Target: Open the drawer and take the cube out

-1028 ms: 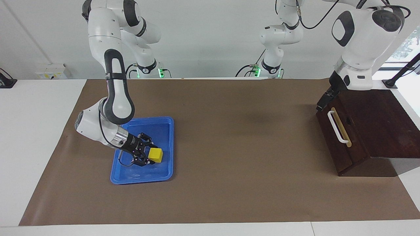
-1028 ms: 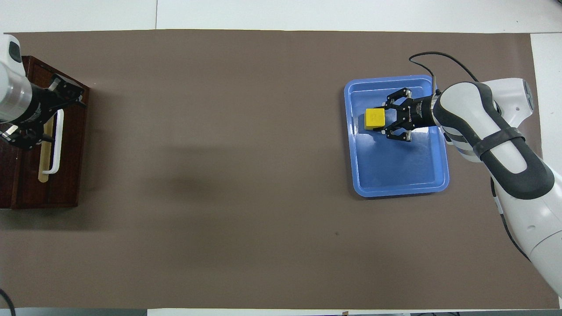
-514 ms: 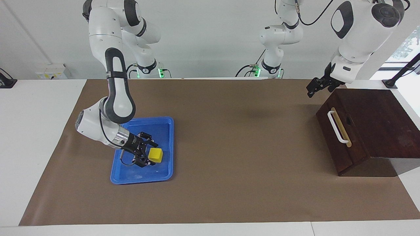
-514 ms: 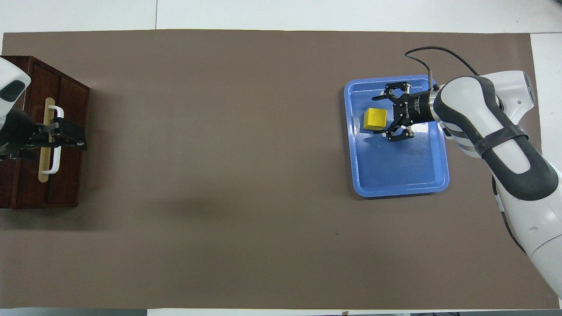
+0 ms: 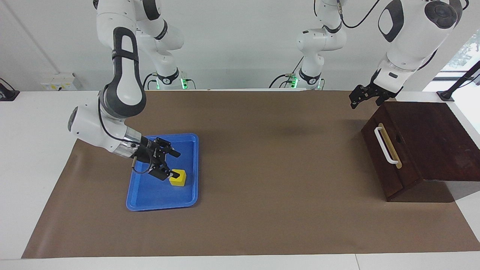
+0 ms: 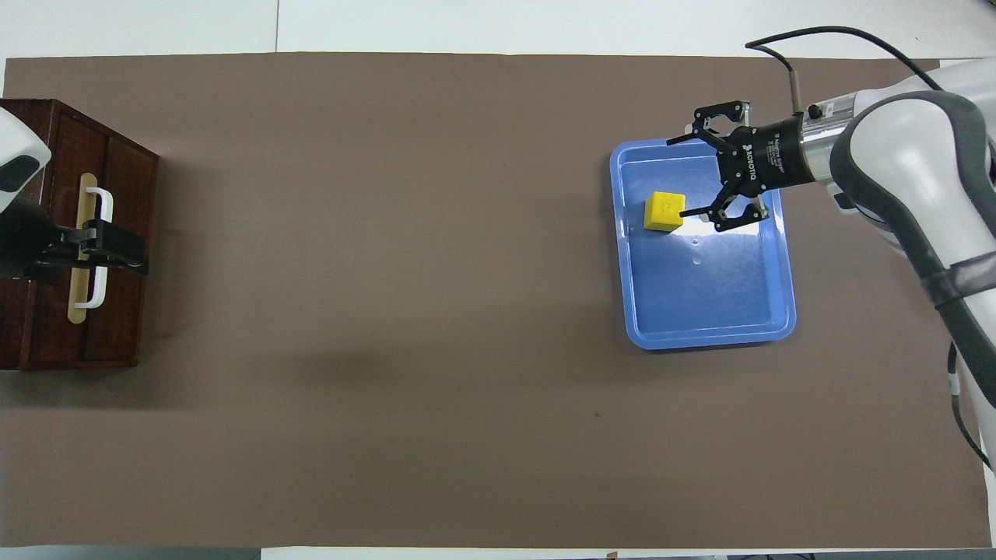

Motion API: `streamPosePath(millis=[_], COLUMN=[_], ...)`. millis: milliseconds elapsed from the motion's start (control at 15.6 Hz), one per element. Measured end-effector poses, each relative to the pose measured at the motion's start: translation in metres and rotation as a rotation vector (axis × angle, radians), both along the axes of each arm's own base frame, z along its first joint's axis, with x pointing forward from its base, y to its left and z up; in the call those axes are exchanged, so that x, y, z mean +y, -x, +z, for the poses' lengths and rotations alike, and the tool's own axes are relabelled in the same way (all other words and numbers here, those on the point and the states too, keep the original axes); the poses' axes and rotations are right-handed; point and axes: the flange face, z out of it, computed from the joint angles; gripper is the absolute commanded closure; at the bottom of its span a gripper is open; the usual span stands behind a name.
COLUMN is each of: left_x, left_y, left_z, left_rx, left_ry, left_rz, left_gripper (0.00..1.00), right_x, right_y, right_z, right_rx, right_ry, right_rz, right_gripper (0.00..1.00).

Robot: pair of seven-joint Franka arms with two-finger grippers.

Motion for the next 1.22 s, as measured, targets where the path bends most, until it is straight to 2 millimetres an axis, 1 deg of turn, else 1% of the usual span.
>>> streamPosePath(millis=[129,257,386,578,771,900,1028,1092,1221], left_x=[0.0,0.0,0.001,0.002,0.004,0.006,0.006,0.006,0.006], left_y=[0.002,0.004,0.004,0.004,0.004,0.005,0.005,0.005,0.005], left_z=[0.005,0.007,0.007,0.008,0.009,0.012,0.013,0.013,0.013], left_rx=[-0.008,-0.012,-0.012,-0.013,-0.016,-0.021,-0.023,-0.023,-0.023], left_ry=[0.002,0.003,0.004,0.005,0.005,0.005,0.005,0.005,0.005], left_rz=[-0.017,-0.035,-0.045,-0.047,-0.044,-0.041,-0.04,-0.04,-0.04], left_gripper=[0.0,0.0,0.0,0.0,0.0,0.0,0.0,0.0,0.0], right_x=[0.002,0.004,-0.002,-0.018,-0.031,-0.039,-0.043,-0.045,-0.055], right_y=[0.009,0.02,0.032,0.056,0.074,0.085,0.1,0.107,0.114], right_z=[0.039,0.072,0.098,0.134,0.169,0.187,0.198,0.2,0.195], right_rx=[-0.015,-0.051,-0.111,-0.218,-0.328,-0.368,-0.374,-0.374,-0.368], right_ry=[0.103,0.188,0.26,0.378,0.476,0.527,0.537,0.537,0.528], right_rz=[0.122,0.297,0.499,0.827,1.099,1.227,1.267,1.275,1.29], right_gripper=[0.0,0.0,0.0,0.0,0.0,0.0,0.0,0.0,0.0])
